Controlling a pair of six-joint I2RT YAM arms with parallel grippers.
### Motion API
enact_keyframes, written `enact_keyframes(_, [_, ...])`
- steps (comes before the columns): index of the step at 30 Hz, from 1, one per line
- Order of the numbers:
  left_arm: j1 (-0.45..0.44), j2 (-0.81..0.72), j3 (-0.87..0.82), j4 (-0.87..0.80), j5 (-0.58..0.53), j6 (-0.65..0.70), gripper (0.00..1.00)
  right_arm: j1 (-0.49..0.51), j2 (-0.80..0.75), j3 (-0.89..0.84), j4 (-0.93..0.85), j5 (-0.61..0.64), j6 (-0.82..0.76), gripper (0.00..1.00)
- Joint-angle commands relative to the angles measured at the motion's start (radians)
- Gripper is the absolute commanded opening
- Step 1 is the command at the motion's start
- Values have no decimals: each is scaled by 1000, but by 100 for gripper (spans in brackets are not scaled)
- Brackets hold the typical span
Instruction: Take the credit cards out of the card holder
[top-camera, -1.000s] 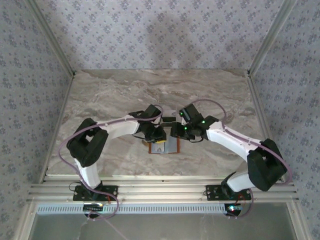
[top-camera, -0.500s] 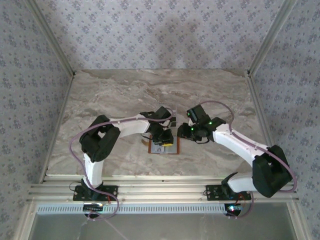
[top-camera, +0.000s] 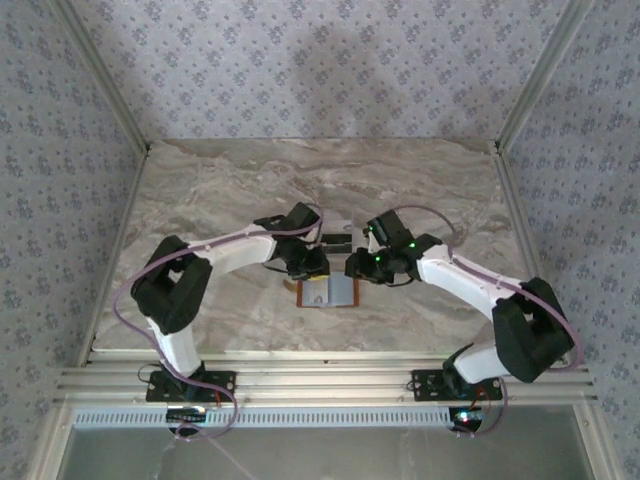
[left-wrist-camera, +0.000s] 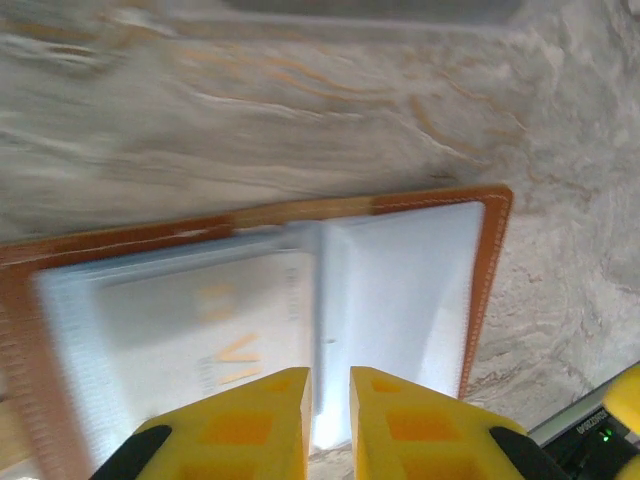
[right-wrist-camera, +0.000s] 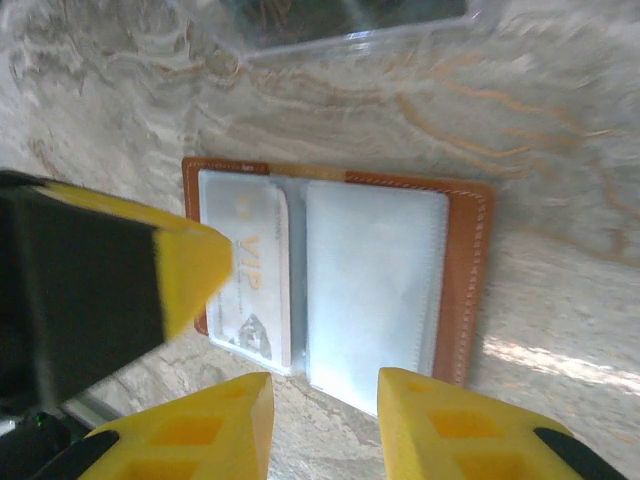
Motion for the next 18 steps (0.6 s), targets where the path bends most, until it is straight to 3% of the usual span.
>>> enact_keyframes(1, [34, -49, -50, -22, -12, 28, 19, 24, 59, 33, 42, -79, 4, 34])
enact_keyframes(11, [61, -73, -147, -5, 2, 38, 18, 69, 233, 86, 138, -157, 15, 26])
enact_keyframes(18, [62, -61, -155, -7, -4, 46, 18, 84, 284, 115, 155, -169, 14, 26])
